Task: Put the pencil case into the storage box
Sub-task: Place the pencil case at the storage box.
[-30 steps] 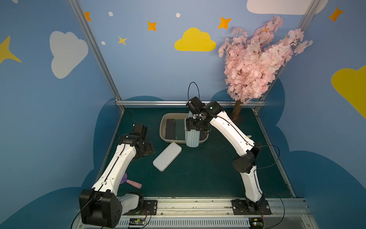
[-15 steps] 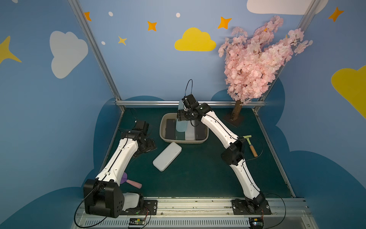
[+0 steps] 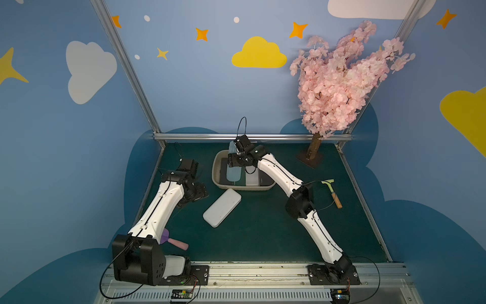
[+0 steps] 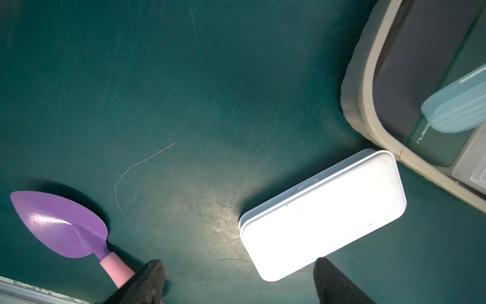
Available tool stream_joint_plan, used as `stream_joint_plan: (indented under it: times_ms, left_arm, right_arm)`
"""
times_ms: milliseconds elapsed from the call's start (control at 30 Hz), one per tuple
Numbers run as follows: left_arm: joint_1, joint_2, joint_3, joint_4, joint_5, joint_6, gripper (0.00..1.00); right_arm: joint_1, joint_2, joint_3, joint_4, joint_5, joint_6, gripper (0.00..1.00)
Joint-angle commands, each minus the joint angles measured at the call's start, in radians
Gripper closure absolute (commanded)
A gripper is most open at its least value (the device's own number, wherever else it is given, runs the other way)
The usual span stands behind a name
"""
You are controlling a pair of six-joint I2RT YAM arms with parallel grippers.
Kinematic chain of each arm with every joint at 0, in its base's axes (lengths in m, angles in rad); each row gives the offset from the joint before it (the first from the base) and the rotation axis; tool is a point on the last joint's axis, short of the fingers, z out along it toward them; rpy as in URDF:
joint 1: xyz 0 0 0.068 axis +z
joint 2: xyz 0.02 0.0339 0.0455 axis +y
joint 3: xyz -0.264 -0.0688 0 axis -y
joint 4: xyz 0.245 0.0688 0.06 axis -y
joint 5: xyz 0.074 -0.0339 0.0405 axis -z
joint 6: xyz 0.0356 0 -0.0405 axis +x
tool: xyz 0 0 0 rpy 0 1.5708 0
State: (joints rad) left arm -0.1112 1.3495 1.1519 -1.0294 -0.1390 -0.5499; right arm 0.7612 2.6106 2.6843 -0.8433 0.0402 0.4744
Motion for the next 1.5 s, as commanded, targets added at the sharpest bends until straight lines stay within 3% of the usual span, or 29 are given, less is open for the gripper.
stream_joint_plan:
  times_ms: [0,400,667,1467]
  left_arm:
    - [0.007,0.001,0.012,-0.023,-0.014,0.019,0.08]
    - [0.009,0.008,-0.023,0.003,0.000,0.016,0.08]
    - [0.012,0.005,-0.038,0.008,0.006,0.009,0.08]
    - [0.011,-0.017,-0.048,-0.003,0.001,0.013,0.08]
  right_arm:
    - [0.002,0.000,0.039,-0.073,0.010,0.009,0.50]
    - [-0.022,0.039,0.039,-0.246,-0.009,0.048,0.50]
    - [-0.037,0.069,0.039,-0.245,-0.063,0.089,0.39]
    - [-0.024,0.097,0.037,-0.188,-0.179,0.117,0.16]
